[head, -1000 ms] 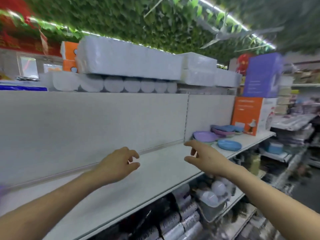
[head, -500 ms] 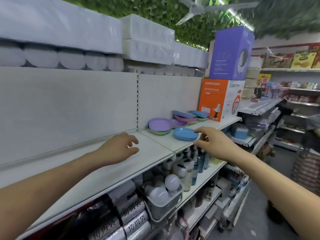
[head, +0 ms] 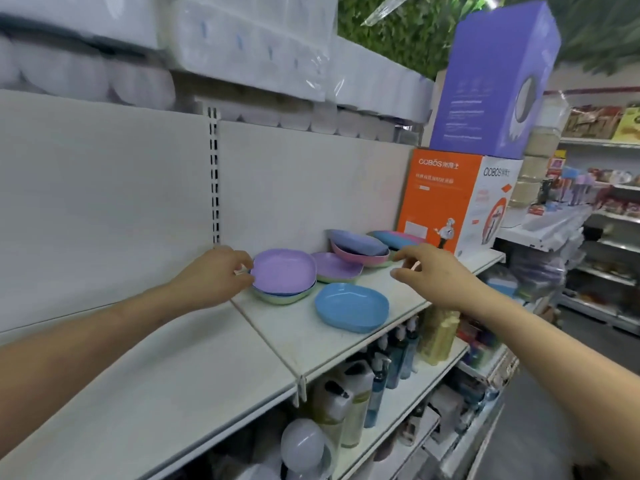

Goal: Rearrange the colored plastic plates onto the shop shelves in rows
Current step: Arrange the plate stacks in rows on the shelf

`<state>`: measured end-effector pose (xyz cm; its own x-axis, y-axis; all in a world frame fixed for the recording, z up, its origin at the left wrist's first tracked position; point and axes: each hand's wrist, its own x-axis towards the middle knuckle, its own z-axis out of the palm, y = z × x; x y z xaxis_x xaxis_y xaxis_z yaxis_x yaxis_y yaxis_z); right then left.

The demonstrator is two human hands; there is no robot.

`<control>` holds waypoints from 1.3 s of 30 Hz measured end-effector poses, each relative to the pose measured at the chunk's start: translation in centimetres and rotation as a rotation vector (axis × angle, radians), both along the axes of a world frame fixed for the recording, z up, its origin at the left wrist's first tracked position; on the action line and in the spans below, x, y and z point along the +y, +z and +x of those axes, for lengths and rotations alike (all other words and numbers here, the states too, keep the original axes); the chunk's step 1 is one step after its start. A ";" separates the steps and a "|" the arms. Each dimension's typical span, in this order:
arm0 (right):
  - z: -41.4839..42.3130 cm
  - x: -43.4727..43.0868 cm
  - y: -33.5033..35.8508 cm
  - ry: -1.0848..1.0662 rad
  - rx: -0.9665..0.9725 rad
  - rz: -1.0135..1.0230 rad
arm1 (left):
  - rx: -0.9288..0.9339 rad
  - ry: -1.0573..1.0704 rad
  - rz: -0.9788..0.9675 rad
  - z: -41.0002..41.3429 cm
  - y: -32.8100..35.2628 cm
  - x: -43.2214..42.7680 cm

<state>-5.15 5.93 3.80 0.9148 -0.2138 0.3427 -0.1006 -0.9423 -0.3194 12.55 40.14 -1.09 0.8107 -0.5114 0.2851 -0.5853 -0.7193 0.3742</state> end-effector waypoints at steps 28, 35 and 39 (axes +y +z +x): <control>26.6 -13.2 -1.8 0.251 0.289 -0.191 | -0.023 0.497 -0.042 3.8 -2.9 -7.8; 27.8 -13.4 -1.7 0.318 0.293 -0.166 | 0.001 0.518 -0.133 3.6 -3.4 -8.6; 28.4 -14.2 -0.6 0.374 0.208 -0.027 | 0.008 0.563 -0.139 3.6 -3.2 -9.1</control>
